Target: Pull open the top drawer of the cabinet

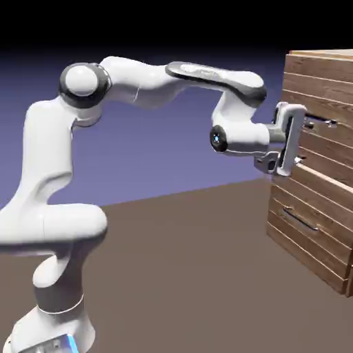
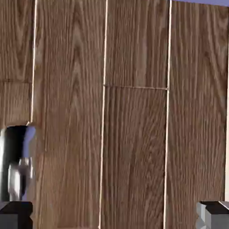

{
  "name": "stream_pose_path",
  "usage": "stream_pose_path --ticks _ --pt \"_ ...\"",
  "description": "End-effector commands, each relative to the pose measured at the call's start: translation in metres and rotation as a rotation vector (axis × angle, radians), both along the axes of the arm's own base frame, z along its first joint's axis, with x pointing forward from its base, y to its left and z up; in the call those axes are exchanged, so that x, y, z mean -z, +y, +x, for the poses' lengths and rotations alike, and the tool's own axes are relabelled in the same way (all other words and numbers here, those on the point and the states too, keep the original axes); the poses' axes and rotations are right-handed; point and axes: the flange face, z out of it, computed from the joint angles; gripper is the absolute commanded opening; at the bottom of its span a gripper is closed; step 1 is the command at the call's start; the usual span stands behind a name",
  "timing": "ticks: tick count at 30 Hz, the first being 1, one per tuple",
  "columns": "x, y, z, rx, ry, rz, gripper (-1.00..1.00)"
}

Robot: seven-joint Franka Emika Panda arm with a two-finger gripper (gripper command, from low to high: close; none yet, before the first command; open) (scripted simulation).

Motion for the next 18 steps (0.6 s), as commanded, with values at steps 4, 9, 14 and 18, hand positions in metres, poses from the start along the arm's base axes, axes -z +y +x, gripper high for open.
stream_pose_path --ticks 4,9,14,18 --pt "-0.012 0.01 0.016 -0.004 -0.036 0.004 0.0" --pt "-0.009 0.009 0.05 -0.004 -0.033 0.008 0.0" --pt "-0.009 0.009 0.027 -0.004 -0.033 0.008 -1.0" --pt "-0.009 0.009 -0.002 -0.004 -0.033 0.008 -1.0"
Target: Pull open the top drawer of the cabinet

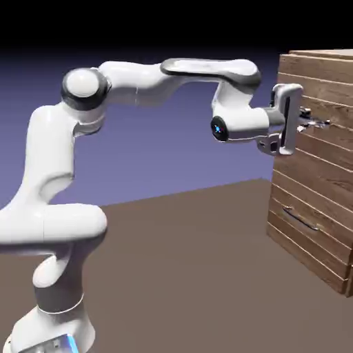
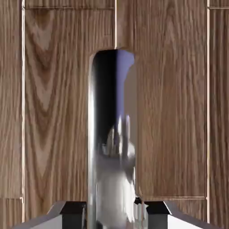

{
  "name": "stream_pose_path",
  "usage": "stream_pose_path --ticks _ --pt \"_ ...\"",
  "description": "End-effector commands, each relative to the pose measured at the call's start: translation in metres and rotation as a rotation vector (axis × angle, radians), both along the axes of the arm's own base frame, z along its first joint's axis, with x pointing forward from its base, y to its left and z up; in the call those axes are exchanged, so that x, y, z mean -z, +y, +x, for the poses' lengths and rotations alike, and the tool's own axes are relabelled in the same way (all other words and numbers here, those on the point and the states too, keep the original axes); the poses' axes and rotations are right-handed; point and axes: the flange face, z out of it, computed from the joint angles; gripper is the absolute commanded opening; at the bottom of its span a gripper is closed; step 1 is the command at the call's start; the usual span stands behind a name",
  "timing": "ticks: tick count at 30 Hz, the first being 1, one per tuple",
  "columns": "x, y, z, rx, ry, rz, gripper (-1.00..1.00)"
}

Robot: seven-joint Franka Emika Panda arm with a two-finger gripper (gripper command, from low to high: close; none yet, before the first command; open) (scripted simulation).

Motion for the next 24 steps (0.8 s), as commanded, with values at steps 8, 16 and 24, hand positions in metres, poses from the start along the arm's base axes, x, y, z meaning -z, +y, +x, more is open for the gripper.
stream_pose_path --ticks 8,16,24 --pt "0.0 0.0 -0.059 0.0 0.0 0.0 -1.0" --pt "0.0 0.0 -0.13 0.0 0.0 0.0 -1.0" --pt "0.0 0.0 -0.214 0.0 0.0 0.0 -1.0"
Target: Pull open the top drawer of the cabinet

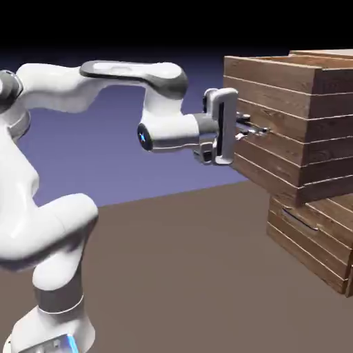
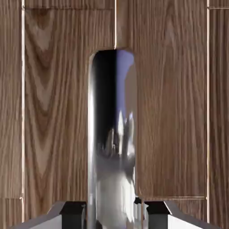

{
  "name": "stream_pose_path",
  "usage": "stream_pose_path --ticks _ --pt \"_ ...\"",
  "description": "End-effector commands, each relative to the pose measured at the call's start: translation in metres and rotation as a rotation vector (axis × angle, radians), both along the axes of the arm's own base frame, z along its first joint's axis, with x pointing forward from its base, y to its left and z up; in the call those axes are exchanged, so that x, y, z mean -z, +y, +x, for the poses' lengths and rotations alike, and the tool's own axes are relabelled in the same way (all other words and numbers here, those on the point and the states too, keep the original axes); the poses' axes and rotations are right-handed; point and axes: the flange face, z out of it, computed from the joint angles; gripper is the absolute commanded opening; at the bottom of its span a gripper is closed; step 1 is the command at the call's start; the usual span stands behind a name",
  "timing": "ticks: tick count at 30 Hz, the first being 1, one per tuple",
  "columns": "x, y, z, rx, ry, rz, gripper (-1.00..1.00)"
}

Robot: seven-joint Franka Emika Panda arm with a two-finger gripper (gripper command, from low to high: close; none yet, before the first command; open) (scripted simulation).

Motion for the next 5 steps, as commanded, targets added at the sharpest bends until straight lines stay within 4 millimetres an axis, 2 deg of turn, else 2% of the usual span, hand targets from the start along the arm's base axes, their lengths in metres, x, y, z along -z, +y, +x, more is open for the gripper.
stream_pose_path --ticks 1,2,3,4,5 --pt "0.0 0.0 -0.011 0.0 0.001 -0.001 -1.0" --pt "0.0 0.0 -0.014 0.0 0.0 -0.001 -1.0" --pt "0.0 0.0 -0.014 0.0 0.0 -0.001 1.0" --pt "0.0 0.0 -0.014 0.0 0.0 -0.001 1.0" --pt "0.0 0.001 -0.025 0.001 0.001 -0.003 1.0"
